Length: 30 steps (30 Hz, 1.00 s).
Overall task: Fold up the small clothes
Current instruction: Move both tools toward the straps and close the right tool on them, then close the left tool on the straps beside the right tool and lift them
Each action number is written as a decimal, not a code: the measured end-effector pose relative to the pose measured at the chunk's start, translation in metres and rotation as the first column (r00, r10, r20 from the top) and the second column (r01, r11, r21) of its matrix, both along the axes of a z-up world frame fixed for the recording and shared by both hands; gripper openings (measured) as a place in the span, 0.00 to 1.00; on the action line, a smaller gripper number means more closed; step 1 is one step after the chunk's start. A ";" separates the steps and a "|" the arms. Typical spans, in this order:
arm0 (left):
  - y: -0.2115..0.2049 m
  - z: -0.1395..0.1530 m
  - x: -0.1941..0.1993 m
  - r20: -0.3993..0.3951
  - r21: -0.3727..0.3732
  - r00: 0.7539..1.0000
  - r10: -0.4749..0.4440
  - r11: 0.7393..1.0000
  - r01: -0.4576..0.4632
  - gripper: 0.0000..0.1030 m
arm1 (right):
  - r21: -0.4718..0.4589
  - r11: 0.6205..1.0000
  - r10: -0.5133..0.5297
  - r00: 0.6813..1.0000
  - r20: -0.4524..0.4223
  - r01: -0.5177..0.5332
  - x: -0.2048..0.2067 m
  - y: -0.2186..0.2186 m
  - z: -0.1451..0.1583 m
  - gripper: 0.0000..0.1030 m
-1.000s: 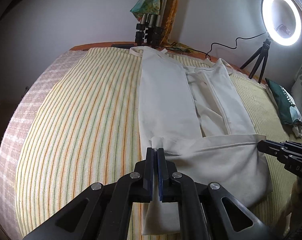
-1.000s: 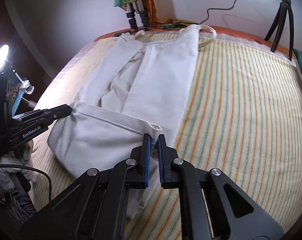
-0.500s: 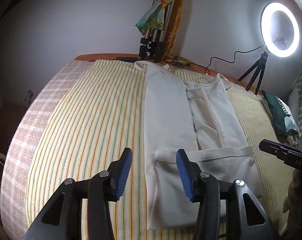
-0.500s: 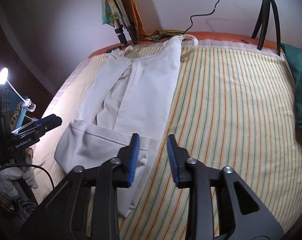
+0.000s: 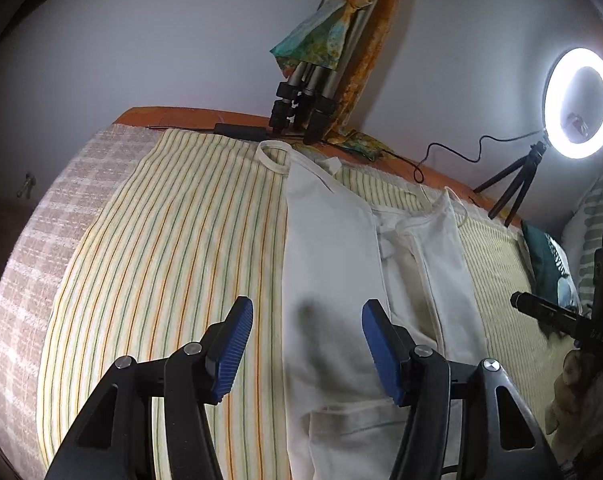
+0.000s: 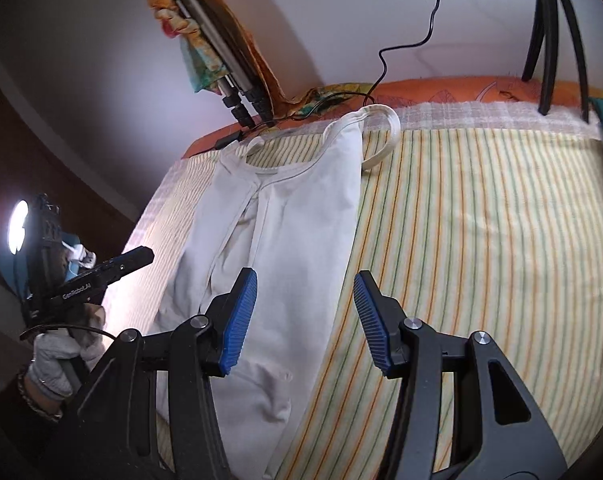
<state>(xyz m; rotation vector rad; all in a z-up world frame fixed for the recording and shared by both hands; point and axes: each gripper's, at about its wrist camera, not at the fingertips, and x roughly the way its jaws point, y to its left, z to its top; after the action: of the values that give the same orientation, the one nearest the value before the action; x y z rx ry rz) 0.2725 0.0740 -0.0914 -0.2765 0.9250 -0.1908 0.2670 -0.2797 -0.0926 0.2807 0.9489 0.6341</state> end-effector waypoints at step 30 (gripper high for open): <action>-0.018 -0.037 0.115 -0.025 0.022 1.000 -0.005 1.000 0.005 0.58 | 0.029 0.999 -0.013 0.996 -0.094 0.015 0.135 0.004 -0.048 0.05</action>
<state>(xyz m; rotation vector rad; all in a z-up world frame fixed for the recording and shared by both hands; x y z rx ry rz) 0.3876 0.0562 -0.1283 -0.2564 0.9524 -0.1816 0.4021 -0.2762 -0.1407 0.3452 1.0272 0.6266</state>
